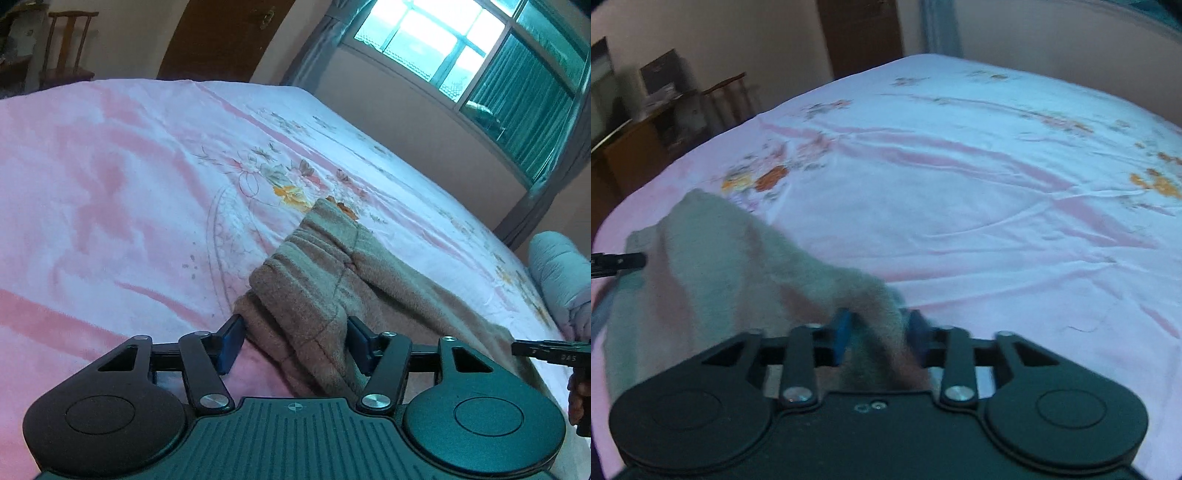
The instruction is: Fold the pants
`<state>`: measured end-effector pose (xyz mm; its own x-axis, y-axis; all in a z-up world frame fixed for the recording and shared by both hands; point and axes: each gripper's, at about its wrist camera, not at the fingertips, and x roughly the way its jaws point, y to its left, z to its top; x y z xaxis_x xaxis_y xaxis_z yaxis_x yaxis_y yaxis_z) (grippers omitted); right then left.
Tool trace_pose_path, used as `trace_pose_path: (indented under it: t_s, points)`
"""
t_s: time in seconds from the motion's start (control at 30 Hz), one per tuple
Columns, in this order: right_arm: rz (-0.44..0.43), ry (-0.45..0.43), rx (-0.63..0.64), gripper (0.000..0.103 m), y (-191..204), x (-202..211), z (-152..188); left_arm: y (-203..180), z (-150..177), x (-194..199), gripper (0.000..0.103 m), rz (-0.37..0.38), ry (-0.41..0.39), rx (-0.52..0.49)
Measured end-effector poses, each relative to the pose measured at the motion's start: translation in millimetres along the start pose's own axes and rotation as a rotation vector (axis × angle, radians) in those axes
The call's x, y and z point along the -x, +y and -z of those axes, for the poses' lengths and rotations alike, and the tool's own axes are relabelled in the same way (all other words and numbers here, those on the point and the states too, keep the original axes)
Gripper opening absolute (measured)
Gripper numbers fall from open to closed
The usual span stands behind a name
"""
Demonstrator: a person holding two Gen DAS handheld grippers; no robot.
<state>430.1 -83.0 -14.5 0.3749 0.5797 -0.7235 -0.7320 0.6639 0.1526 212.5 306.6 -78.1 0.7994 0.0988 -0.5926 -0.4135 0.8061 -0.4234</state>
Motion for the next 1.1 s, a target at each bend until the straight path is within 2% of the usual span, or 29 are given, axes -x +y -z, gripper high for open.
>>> trace_pose_path:
  t_s: [0.03, 0.17, 0.27, 0.33, 0.43, 0.47, 0.5, 0.57, 0.63, 0.67, 0.7, 0.77, 0.83, 0.9, 0.93, 0.97, 1.0, 1.07, 1.1]
  points:
    - [0.001, -0.002, 0.011, 0.002, 1.6, -0.2, -1.5, 0.3, 0.7, 1.7, 0.056, 0.005, -0.003, -0.002]
    - [-0.006, 0.028, 0.024, 0.000, 3.8, -11.1, -5.5, -1.5, 1.9, 6.4, 0.048, 0.005, -0.019, -0.018]
    - [0.049, -0.020, 0.052, 0.000, 10.6, -9.5, -7.6, -7.1, -0.6, 12.7, 0.043, -0.004, -0.054, -0.046]
    - [0.071, -0.061, 0.029, 0.000, 11.2, -7.1, -8.7, -11.4, -2.3, 11.8, 0.043, -0.021, -0.048, -0.091]
    - [0.094, 0.017, 0.009, 0.000, 9.5, -29.4, 3.0, -5.8, 0.5, 5.3, 0.043, -0.025, -0.022, -0.088]
    - [0.096, 0.001, -0.006, 0.000, 9.1, -29.4, 5.8, -2.9, 0.4, 5.6, 0.046, -0.020, -0.019, -0.077]
    - [0.093, -0.013, -0.039, 0.005, 6.6, -26.7, 6.1, -0.5, -0.7, 7.0, 0.052, -0.018, -0.013, -0.064]
    - [0.105, -0.100, -0.123, 0.008, 2.0, -2.1, 6.2, -0.3, -3.6, 20.2, 0.055, -0.019, -0.031, -0.045]
    - [0.081, -0.211, -0.161, 0.010, 4.0, 33.6, 13.8, -14.8, -4.8, 44.3, 0.056, -0.062, -0.101, -0.115]
    - [0.069, -0.224, -0.168, 0.010, 6.8, 48.0, 20.2, -26.5, -4.4, 54.8, 0.056, -0.062, -0.132, -0.154]
    - [0.078, -0.223, -0.163, 0.010, 10.4, 59.2, 27.6, -39.5, -3.1, 60.5, 0.056, -0.028, -0.137, -0.183]
    - [0.126, -0.221, -0.149, 0.011, 20.6, 79.2, 48.3, -65.0, 2.5, 58.8, 0.056, 0.013, -0.110, -0.244]
    - [0.126, -0.209, -0.171, 0.011, 29.6, 93.1, 69.8, -89.1, 14.9, 50.0, 0.056, 0.052, -0.084, -0.320]
    - [0.163, -0.206, -0.180, 0.012, 40.5, 104.0, 85.3, -104.7, 28.3, 37.9, 0.056, 0.067, -0.027, -0.371]
    - [0.174, -0.214, -0.188, 0.013, 44.4, 110.7, 95.3, -109.7, 36.2, 28.8, 0.056, 0.059, 0.010, -0.407]
    - [0.179, -0.217, -0.191, 0.012, 46.5, 114.5, 103.8, -111.6, 42.9, 17.8, 0.056, 0.020, 0.056, -0.442]
    - [0.204, -0.205, -0.192, 0.012, 45.5, 116.3, 113.8, -109.9, 49.0, 8.7, 0.056, 0.008, 0.078, -0.467]
    - [0.309, -0.103, -0.221, 0.013, 33.1, 111.6, 129.3, -103.0, 52.1, 7.4, 0.056, 0.029, 0.056, -0.473]
    - [0.336, -0.088, -0.245, 0.013, 28.0, 116.3, 135.4, -104.6, 49.6, 9.5, 0.056, 0.021, 0.064, -0.483]
